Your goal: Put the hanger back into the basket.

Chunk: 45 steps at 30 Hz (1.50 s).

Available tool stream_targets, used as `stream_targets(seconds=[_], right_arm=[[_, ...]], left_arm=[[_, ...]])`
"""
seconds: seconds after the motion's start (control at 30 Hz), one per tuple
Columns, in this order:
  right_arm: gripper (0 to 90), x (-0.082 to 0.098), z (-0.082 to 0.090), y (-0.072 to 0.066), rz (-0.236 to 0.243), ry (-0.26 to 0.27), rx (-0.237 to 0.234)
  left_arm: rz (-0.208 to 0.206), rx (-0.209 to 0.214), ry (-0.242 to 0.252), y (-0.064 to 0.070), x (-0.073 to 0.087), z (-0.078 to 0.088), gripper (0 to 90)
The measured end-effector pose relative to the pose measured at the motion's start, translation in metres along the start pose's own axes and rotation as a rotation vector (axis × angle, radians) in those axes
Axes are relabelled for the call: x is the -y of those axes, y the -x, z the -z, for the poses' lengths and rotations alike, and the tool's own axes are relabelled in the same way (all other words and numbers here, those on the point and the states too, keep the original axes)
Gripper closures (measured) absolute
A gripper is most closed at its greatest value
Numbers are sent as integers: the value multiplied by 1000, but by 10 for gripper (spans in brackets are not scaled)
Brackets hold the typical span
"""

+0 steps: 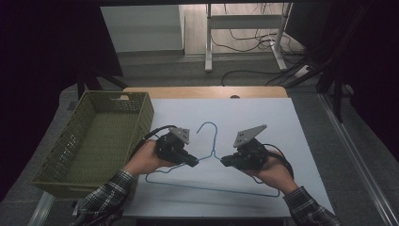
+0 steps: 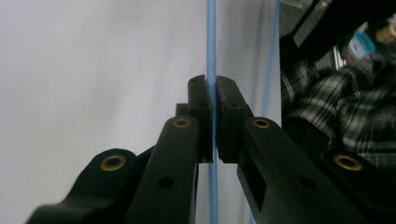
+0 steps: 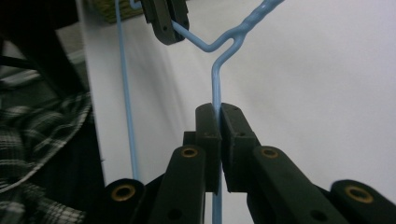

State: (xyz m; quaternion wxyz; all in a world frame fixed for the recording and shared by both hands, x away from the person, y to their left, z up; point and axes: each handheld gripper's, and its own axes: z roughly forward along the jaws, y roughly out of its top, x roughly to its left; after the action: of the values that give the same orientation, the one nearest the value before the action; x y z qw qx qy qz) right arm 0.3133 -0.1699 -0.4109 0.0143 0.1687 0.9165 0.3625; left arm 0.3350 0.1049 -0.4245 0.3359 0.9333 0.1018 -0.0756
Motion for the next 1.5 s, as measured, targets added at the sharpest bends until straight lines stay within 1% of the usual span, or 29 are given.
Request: stream_targets(seconds=[0.03,0.07,0.13,0.17,0.2,0.23,0.27,0.3,0.33,0.37,0.4,0.43,0.47,0.53,0.63,0.67,0.7,0.73,0.77,0.83,1.03,1.07,1.1,1.17,1.2,1.27,1.43,1.47,1.5], right_arm=[[846,1,1,1,0,13,1],[824,2,2,2,-11,28,-3],[747,3,4,3,-21,45,5],[726,3,5,3,-23,47,10],[684,3,7,4,-24,54,15],[656,3,9,4,-28,60,23],[631,3,11,4,-32,66,25],[605,3,12,4,-34,70,24],[571,4,15,4,-34,68,38],[567,4,16,4,-34,68,49],[567,4,16,4,-34,68,49],[540,7,21,6,-46,72,57],[533,8,24,6,-53,82,62],[515,11,29,7,-66,97,74],[485,15,37,8,-82,123,92],[469,17,40,9,-88,133,99],[459,18,42,8,-93,139,105],[449,19,45,8,-100,144,115],[440,21,47,8,-106,148,121],[420,24,51,8,-115,159,134],[399,32,53,7,-145,169,144],[394,34,53,6,-150,169,145],[393,35,52,6,-150,169,144],[388,38,51,5,-155,168,143],[386,39,50,4,-157,170,145],[382,41,49,3,-160,171,143],[371,45,49,0,-171,180,139],[369,46,49,-1,-172,181,139],[366,46,49,-1,-172,182,138]], left_arm=[[11,28,13,1,0,2,871],[10,19,23,2,0,3,872],[23,33,30,3,0,6,873],[28,17,39,5,0,8,873],[32,22,36,5,0,9,873],[26,0,48,6,0,11,873],[40,12,54,5,1,12,873],[34,-10,76,5,1,14,873],[48,-20,80,6,2,16,873],[55,-27,104,6,2,20,873],[55,-27,104,6,2,20,874],[69,-30,114,6,3,22,874],[74,-45,130,7,4,24,874],[87,-54,136,7,5,28,874],[126,-87,167,6,8,36,874],[136,-83,177,6,9,38,874],[143,-106,191,6,11,42,874],[155,-109,205,5,13,45,874],[161,-130,218,5,14,49,874],[173,-149,241,4,18,57,874],[211,-228,308,4,29,82,874],[215,-233,315,4,30,86,874],[220,-257,329,5,33,92,874],[228,-264,338,5,35,97,874],[234,-294,352,6,39,106,874],[243,-335,360,8,44,116,874],[273,-409,379,11,64,142,874],[281,-414,383,12,68,145,874],[287,-439,388,13,74,151,874]])
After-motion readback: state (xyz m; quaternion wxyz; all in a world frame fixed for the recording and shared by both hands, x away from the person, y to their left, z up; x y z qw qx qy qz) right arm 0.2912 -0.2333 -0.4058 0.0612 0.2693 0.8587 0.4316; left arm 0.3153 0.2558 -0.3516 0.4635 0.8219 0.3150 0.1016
